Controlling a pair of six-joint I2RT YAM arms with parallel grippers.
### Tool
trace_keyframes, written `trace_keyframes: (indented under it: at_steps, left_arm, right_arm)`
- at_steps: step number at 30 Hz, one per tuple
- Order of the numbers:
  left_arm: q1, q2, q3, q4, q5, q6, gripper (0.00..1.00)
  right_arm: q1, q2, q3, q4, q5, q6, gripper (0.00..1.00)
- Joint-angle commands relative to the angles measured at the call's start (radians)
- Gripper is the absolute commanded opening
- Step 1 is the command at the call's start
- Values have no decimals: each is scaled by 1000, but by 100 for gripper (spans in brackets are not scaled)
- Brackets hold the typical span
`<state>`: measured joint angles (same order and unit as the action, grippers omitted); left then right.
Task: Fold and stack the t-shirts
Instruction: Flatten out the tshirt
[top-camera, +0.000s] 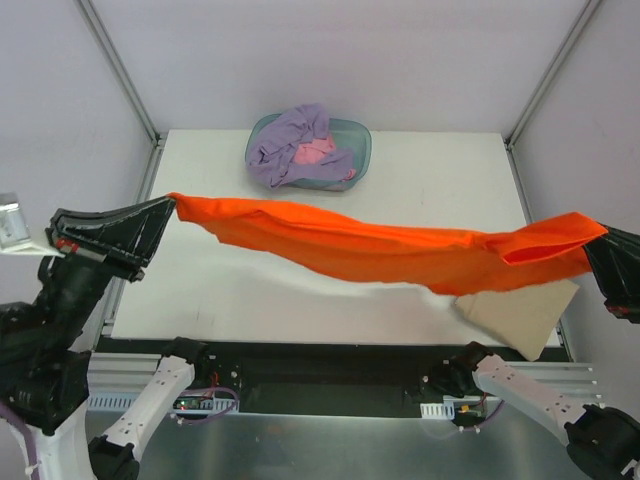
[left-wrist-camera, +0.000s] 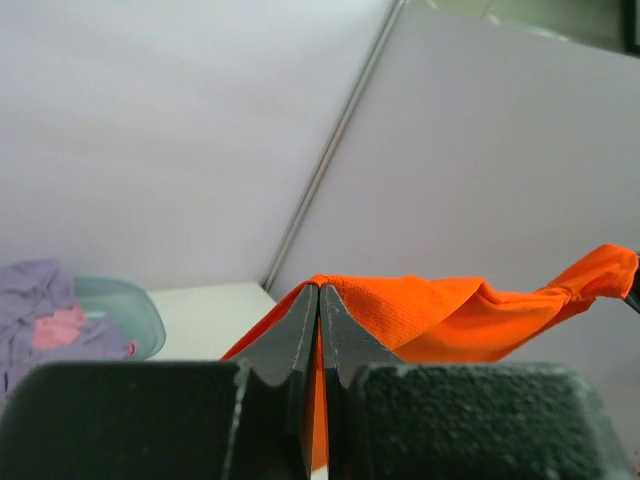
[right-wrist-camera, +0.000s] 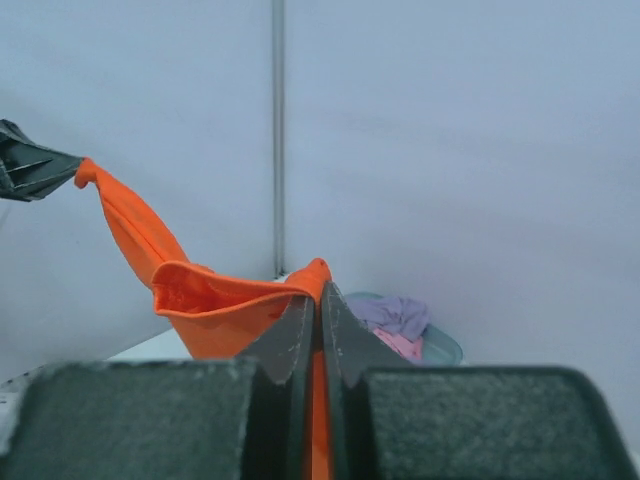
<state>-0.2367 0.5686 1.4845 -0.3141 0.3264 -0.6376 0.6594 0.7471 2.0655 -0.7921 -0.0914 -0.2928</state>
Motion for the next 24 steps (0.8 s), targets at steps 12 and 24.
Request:
trace_keyframes:
  at_steps: [12,24]
  left_arm:
    - [-6,270,-70,-8,-286,35,0]
    - [45,1009,-181,-158,-586,-27,93]
  right_arm:
    - [-3,344,-138,105,396,-195,5]
    - [-245,1176,-201,40,326,-86,59]
